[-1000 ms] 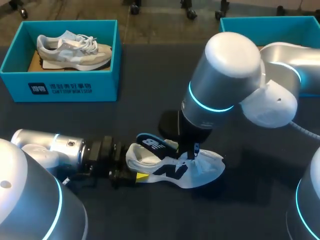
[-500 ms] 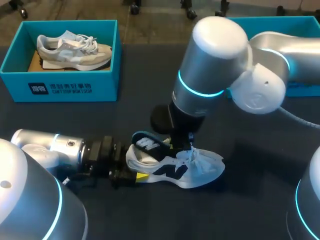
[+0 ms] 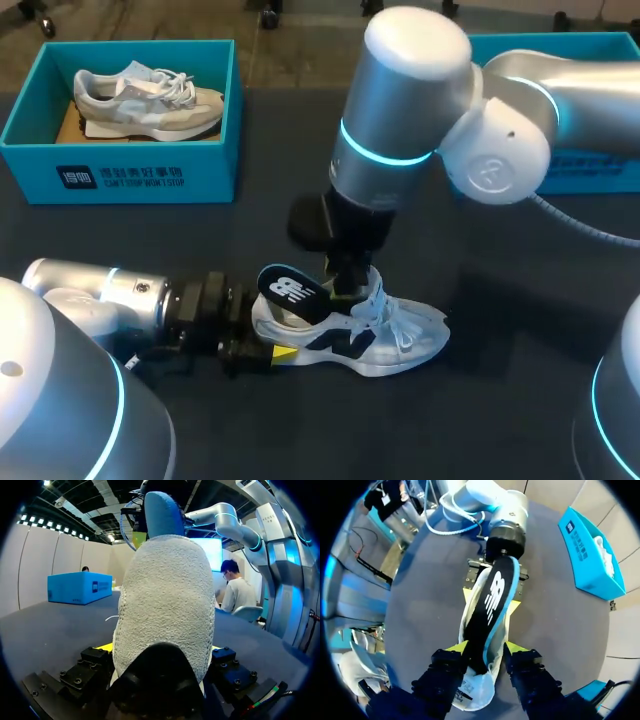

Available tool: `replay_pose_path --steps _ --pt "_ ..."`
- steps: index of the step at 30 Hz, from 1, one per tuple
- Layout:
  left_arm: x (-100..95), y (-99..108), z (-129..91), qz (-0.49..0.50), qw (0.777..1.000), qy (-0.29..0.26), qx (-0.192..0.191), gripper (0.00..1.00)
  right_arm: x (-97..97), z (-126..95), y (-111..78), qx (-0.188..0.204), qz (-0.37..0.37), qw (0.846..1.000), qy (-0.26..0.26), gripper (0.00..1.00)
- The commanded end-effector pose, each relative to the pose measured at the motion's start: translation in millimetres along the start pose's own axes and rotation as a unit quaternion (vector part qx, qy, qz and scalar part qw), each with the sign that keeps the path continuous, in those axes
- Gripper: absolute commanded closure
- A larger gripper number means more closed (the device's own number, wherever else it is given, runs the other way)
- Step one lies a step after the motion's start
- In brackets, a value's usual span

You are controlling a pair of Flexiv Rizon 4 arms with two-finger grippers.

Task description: Take the shoe out of the shoebox, open the shoe tongue, remove and reinsert the insole, then place the shoe into the shoebox

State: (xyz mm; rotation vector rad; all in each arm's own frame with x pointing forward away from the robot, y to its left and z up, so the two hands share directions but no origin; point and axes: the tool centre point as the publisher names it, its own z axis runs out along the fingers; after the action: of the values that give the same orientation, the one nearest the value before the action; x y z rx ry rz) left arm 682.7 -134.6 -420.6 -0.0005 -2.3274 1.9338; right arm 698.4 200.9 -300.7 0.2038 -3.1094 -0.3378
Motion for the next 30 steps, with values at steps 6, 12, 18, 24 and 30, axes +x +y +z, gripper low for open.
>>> replay_pose_path --steps 6,12,18,24,30 --pt "0.1 2 1 0.000 1.000 -0.001 0.000 1.00 -6.3 -2 0.4 -0.070 -0.007 0.997 0.022 0.65" --pt "0.1 2 1 0.000 1.000 -0.001 0.000 1.00 -3.6 7 10.4 -0.070 -0.013 0.996 0.047 0.69" --pt "0.1 2 1 0.000 1.000 -0.001 0.000 1.00 1.0 8 14.5 -0.080 -0.011 0.995 0.052 1.00" --pt "0.1 2 1 0.000 1.000 -0.001 0.000 1.00 0.3 7 17.8 -0.092 0.002 0.994 0.054 1.00" --pt "0.1 2 1 0.000 1.000 -0.001 0.000 1.00 -0.4 -3 13.1 -0.098 0.019 0.993 0.060 1.00"
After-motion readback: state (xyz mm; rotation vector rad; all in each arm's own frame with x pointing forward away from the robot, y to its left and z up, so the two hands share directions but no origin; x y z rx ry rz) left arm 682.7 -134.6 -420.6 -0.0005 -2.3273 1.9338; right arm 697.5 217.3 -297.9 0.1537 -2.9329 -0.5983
